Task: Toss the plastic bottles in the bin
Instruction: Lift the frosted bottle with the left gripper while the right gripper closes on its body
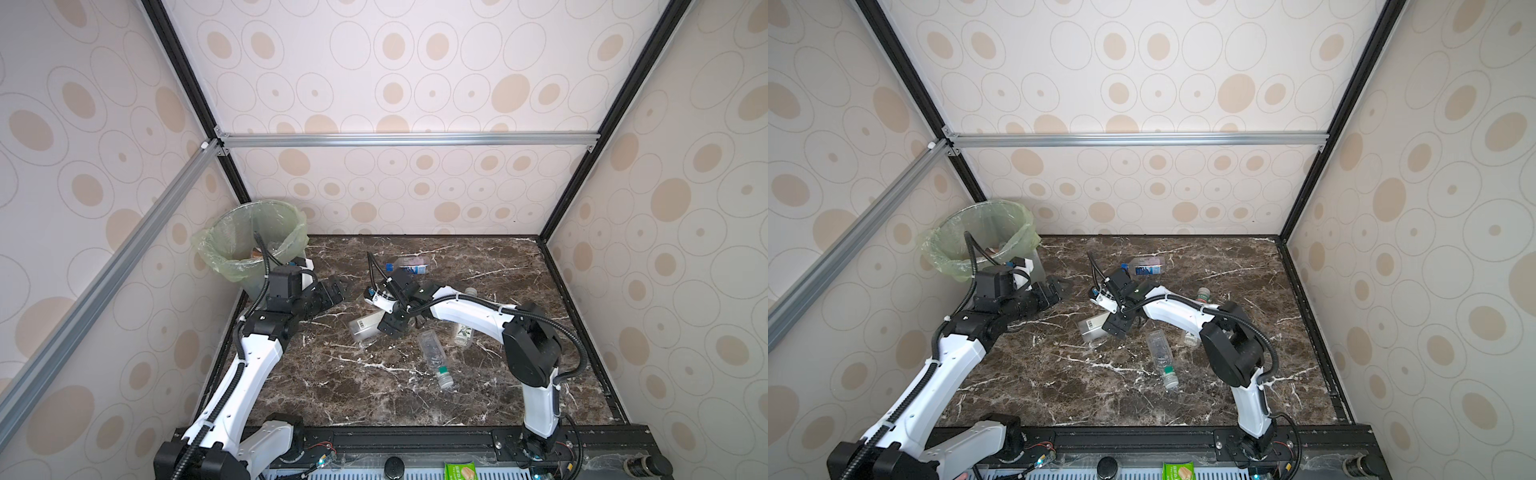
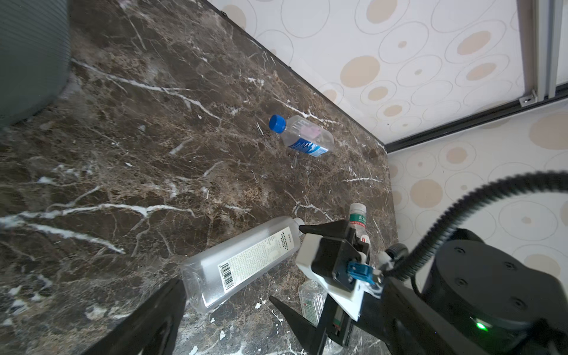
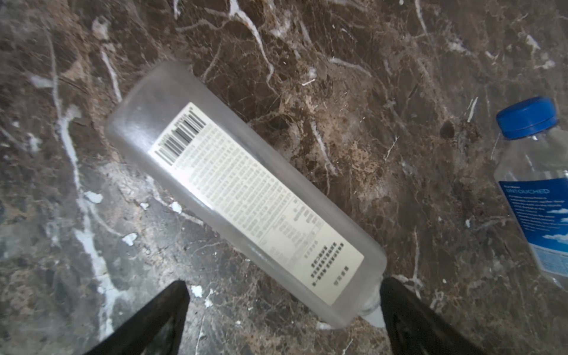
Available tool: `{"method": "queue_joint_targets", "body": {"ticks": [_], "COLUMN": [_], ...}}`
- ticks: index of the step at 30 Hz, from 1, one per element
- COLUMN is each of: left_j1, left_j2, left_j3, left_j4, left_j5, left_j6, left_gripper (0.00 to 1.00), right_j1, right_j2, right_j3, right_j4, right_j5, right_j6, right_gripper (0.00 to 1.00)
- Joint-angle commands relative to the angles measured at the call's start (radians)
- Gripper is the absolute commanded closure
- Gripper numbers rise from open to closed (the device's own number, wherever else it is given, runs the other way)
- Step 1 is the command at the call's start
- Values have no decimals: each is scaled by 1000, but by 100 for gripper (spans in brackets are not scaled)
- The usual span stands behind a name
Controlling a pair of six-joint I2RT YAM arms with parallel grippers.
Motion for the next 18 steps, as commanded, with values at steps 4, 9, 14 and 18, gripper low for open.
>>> {"method": "queue_joint_targets", "body": {"ticks": [4,9,14,18], "left_j1": [41,47,48,48], "left_j2": [-36,-26,-8,4], "left_j3": [-34,-31,-37,-55], "left_j4": [-9,-5,12,46], "left_j5": [23,30,32,37], "left_j6": [-38,-31,-31,-44], "left_gripper": [1,1,1,1], "right_j1": [0,-16,-40,-55], "right_j2": [91,141,115,82], "right_j3": [91,131,103,59], "right_j4": [-32,-57,-60,-45], "right_j5": [24,48,37,6], "right_j6": [-64,-48,10,52], "right_gripper": [1,7,15,19]}}
